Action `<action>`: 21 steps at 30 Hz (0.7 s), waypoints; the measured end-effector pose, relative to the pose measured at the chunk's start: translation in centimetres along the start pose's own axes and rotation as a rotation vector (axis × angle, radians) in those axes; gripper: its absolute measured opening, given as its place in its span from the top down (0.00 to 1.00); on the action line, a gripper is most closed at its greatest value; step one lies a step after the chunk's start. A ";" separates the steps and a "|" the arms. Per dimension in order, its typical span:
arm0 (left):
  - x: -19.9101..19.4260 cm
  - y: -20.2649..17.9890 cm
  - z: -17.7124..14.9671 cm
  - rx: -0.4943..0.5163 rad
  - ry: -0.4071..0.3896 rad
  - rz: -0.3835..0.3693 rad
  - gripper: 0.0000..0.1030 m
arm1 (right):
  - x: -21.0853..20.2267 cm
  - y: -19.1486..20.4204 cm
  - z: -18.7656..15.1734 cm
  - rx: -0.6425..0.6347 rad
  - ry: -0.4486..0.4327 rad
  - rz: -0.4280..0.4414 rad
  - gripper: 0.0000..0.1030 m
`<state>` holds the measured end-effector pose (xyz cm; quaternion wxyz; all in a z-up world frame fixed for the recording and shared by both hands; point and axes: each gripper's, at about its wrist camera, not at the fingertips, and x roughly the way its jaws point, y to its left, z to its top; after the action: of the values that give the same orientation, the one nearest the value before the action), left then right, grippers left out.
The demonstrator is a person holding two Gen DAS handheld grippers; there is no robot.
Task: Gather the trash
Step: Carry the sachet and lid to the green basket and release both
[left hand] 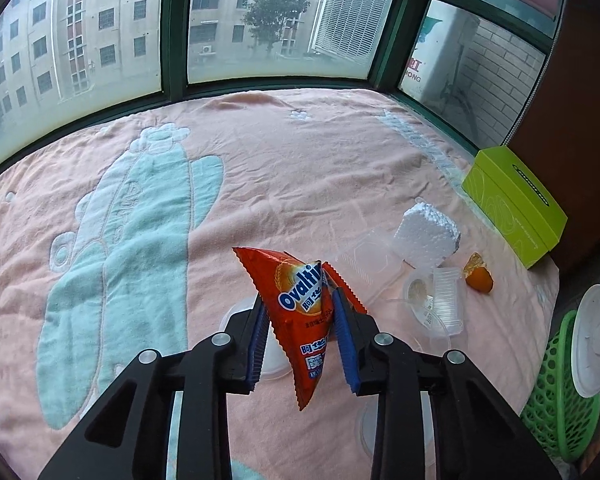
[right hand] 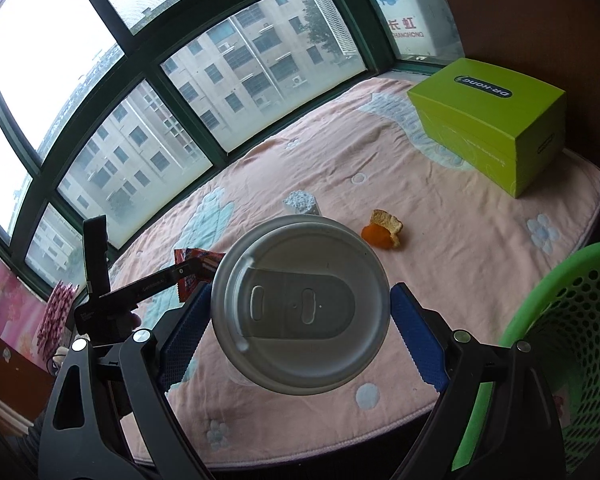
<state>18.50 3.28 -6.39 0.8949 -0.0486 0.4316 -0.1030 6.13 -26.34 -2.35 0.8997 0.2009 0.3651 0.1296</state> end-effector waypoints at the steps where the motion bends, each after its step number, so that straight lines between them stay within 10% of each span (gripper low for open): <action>1: -0.6 0.0 0.0 0.001 -0.012 0.005 0.71 | -0.4 -0.1 -0.1 0.001 -0.006 -0.003 0.15; 21: -11.0 -4.8 -0.2 0.051 -0.189 -0.066 0.72 | -8.6 -4.1 -3.1 0.038 -0.127 -0.137 0.15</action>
<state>10.96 1.08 2.71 0.9286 -0.0494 0.3408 -0.1385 -1.78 -32.40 -1.03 0.9238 0.2002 0.3227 0.0480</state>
